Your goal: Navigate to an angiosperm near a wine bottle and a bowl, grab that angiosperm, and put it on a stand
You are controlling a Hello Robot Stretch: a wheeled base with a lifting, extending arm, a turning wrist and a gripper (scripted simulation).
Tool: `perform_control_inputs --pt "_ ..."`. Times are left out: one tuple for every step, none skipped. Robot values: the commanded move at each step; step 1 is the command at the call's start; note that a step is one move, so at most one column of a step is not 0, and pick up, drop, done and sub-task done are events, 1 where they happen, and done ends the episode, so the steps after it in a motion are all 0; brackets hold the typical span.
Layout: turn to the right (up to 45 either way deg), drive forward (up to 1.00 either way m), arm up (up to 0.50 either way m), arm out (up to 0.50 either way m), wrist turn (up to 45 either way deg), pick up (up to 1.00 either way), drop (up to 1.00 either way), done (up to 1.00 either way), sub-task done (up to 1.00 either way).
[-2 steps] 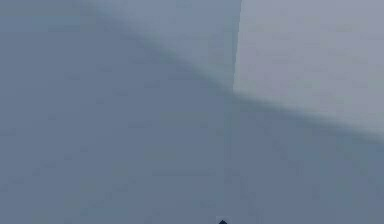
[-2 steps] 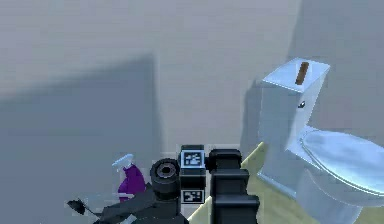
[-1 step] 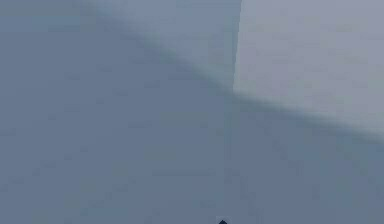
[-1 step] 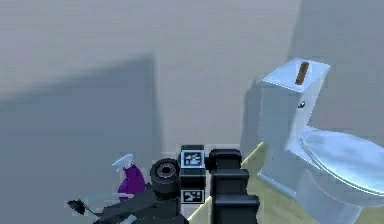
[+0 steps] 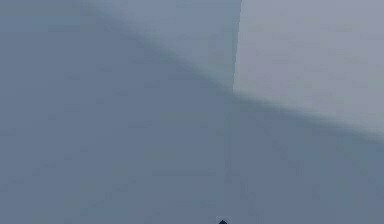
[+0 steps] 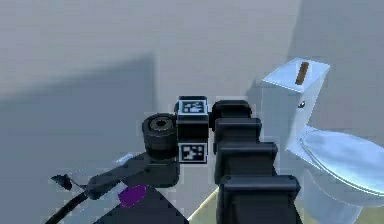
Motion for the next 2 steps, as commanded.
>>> perform_control_inputs --pt "0.0 0.00 0.00 -0.08 0.0 0.00 0.00 0.00 0.00" --pt "0.0 0.00 0.00 0.00 0.0 0.00 0.00 1.00 0.00"
